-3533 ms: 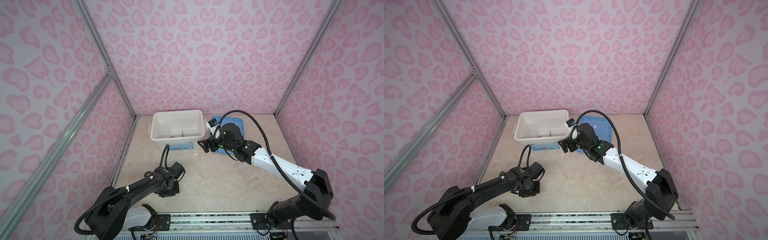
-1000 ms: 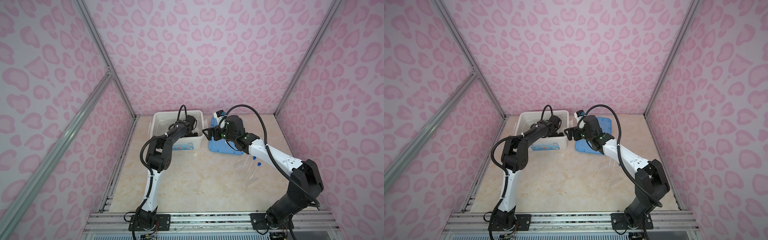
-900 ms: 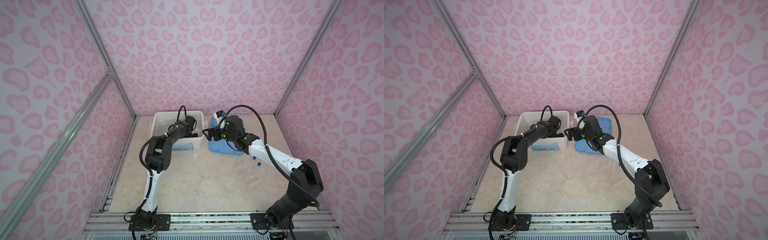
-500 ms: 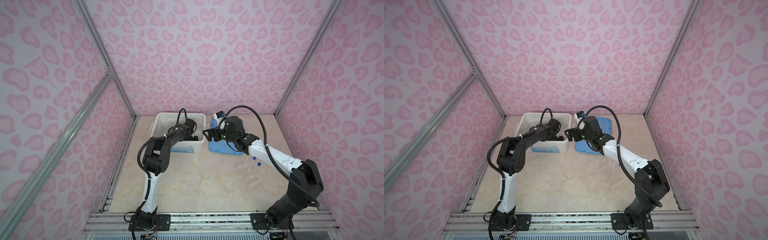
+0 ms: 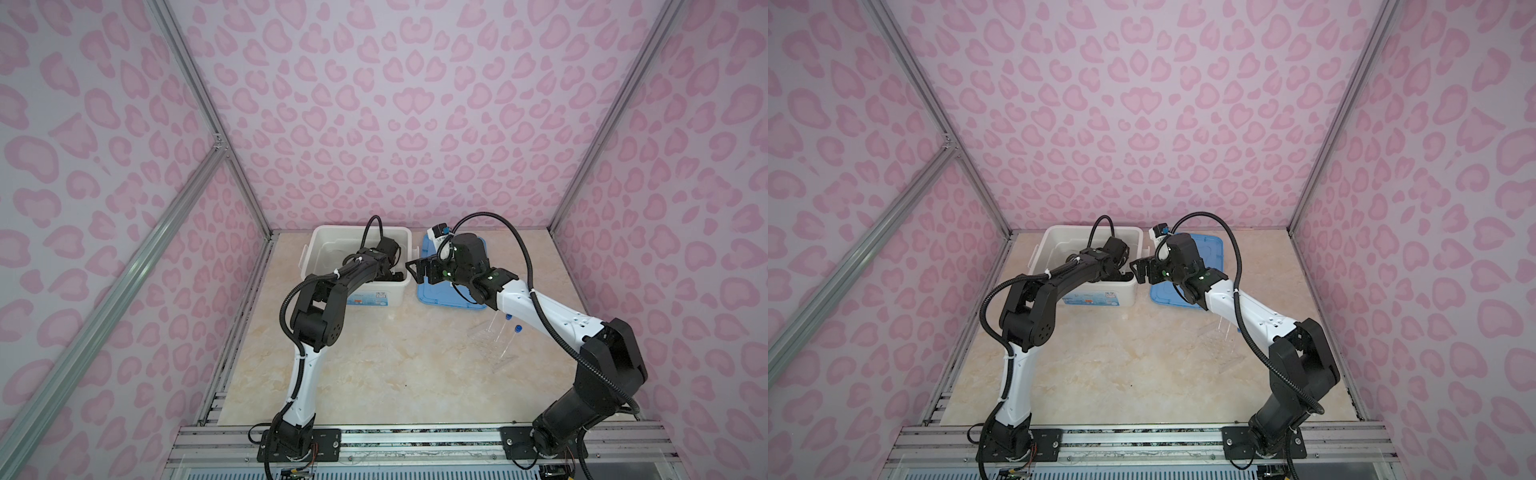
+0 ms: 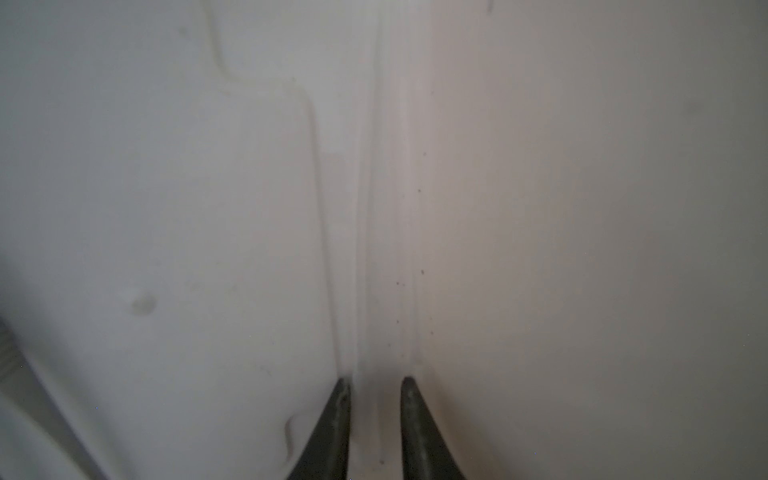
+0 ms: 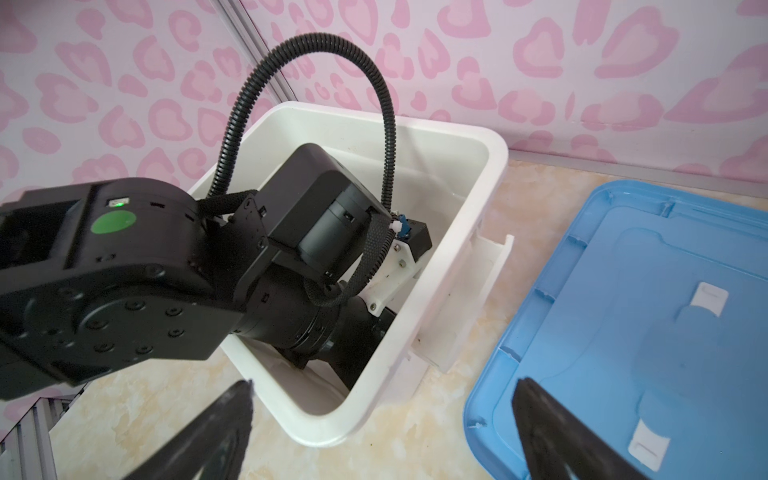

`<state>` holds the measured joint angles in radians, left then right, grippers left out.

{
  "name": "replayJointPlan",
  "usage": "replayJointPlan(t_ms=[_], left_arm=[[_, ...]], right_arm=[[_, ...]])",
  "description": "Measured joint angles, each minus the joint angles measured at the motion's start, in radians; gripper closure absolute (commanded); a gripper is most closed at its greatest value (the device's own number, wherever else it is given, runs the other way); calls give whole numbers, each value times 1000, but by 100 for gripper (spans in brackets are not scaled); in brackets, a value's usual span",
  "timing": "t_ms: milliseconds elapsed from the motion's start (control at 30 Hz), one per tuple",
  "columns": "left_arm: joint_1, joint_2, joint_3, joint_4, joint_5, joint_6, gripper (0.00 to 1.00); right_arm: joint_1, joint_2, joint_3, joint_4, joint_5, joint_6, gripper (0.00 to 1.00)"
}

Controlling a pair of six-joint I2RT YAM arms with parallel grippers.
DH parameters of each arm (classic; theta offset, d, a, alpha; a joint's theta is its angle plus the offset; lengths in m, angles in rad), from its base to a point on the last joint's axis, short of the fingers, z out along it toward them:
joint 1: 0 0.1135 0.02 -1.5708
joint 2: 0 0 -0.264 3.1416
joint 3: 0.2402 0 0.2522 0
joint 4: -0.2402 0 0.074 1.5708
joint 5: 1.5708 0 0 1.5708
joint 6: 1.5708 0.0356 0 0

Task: Organize the chemistry lab equipment

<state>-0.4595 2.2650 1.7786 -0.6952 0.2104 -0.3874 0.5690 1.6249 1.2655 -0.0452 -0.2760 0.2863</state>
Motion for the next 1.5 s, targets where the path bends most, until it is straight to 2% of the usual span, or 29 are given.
replayJointPlan(t_ms=[67, 200, 233, 300, 467, 833, 1133, 1300, 1400, 1467, 1500], left_arm=[[-1, 0, 4, -4, -2, 3, 69], [-1, 0, 11, -10, -6, 3, 65], [-1, 0, 11, -11, -8, 3, 59], [-1, -1, 14, -14, -22, 5, 57], [0, -12, 15, -16, -39, 4, 47], [0, -100, 23, -25, -53, 5, 45], [-1, -187, 7, -35, -69, 1, 32], [-5, -292, 5, -34, -79, -5, 21], [-7, -348, -5, -32, -93, -6, 13], [-8, -390, -21, -33, -105, -13, 2], [-11, -421, -32, -33, -108, -14, 2]], right_arm=[[0, 0, 0, -1, 0, -2, 2], [0, 0, 0, -1, 0, -2, 2], [0, 0, 0, -1, 0, -2, 2], [0, 0, 0, -1, 0, -2, 2], [0, 0, 0, -1, 14, -3, 2], [0, -14, -5, -2, 21, -8, 2], [-1, -47, -20, -2, 37, -10, 2], [-2, -62, -26, -2, 39, -13, 2], [-5, -72, -29, -6, 40, -18, 1], [-12, -84, -29, -6, 45, -18, 1], [-18, -91, -29, -7, 48, -20, 1]])
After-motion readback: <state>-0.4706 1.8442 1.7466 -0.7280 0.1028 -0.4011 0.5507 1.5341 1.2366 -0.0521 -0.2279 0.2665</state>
